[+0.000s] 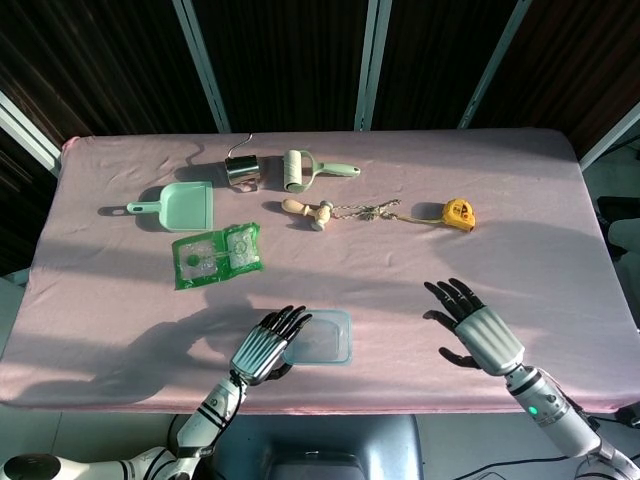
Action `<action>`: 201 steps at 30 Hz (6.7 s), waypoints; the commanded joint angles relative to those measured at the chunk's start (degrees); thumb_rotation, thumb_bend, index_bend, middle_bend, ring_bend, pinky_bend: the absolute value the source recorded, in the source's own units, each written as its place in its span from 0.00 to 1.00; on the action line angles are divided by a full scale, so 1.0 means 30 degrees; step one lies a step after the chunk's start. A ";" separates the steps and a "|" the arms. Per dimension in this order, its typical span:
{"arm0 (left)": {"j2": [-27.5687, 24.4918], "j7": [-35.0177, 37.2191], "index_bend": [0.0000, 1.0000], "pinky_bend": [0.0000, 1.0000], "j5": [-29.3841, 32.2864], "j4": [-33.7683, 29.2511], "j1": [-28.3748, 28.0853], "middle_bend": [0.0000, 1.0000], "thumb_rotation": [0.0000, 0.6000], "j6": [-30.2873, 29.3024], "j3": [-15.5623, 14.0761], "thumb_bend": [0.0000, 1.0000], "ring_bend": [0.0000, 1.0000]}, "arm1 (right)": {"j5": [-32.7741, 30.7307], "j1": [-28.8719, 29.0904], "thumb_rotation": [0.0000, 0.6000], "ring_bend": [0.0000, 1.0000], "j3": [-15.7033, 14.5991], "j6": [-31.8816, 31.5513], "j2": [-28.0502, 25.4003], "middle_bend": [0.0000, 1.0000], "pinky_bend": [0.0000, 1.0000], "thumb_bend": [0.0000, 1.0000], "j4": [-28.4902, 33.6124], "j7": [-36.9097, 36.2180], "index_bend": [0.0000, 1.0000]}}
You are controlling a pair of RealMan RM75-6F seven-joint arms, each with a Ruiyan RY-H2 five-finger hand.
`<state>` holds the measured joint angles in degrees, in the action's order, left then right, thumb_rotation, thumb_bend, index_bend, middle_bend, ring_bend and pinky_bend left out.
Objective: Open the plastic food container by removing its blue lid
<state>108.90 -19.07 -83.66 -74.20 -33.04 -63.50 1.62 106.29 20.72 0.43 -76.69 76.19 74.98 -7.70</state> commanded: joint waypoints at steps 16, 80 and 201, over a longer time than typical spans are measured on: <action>0.0304 -0.0149 0.00 0.22 0.0389 0.0339 -0.0139 0.52 1.00 0.0521 0.0341 0.32 0.41 | 0.1637 0.3011 1.00 0.00 -0.1325 0.0801 0.5475 0.03 0.00 0.36 -0.2815 -0.1231 0.51; 0.0594 -0.0495 0.00 0.22 -0.0310 0.1036 0.0171 0.55 1.00 0.0442 -0.0251 0.33 0.44 | -0.0388 0.3952 1.00 0.00 -0.1796 0.0118 0.7982 0.05 0.00 0.36 -0.4333 -0.0738 0.65; 0.2098 0.0281 0.00 0.15 -0.4255 0.5419 0.0565 0.35 1.00 -0.2289 -0.1553 0.33 0.26 | -0.1748 0.4228 1.00 0.00 -0.0795 0.0339 0.7507 0.09 0.00 0.58 -0.2625 -0.0249 0.76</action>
<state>115.25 -18.36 -96.34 -57.87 -31.34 -70.26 -3.03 101.02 33.40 -1.99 -75.57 98.73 67.12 -8.36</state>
